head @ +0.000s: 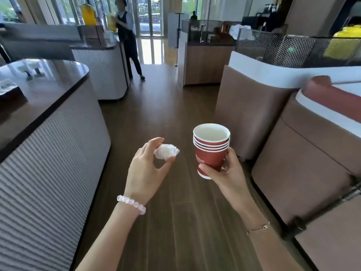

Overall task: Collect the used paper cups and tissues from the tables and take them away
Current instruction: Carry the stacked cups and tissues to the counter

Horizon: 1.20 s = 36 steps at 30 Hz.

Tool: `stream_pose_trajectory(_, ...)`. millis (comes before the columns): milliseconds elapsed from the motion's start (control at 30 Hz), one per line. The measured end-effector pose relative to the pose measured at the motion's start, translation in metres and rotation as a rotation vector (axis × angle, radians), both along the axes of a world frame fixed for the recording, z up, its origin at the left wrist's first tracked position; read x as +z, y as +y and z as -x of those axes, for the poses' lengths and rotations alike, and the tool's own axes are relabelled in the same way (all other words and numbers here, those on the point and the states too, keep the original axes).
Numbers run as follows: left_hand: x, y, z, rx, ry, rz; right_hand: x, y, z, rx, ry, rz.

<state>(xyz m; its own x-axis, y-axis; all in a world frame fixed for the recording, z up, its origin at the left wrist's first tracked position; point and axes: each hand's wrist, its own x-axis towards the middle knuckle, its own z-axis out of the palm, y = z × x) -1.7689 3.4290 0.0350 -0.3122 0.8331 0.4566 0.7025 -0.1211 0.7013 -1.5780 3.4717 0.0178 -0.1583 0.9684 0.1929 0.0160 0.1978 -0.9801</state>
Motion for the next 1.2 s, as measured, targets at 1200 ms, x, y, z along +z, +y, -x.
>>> stream_pose_trajectory(1200, -0.012, 0.794, 0.162, 0.022, -0.020, -0.014, -0.013, 0.800, 0.164, 0.005, -0.024, 0.006)
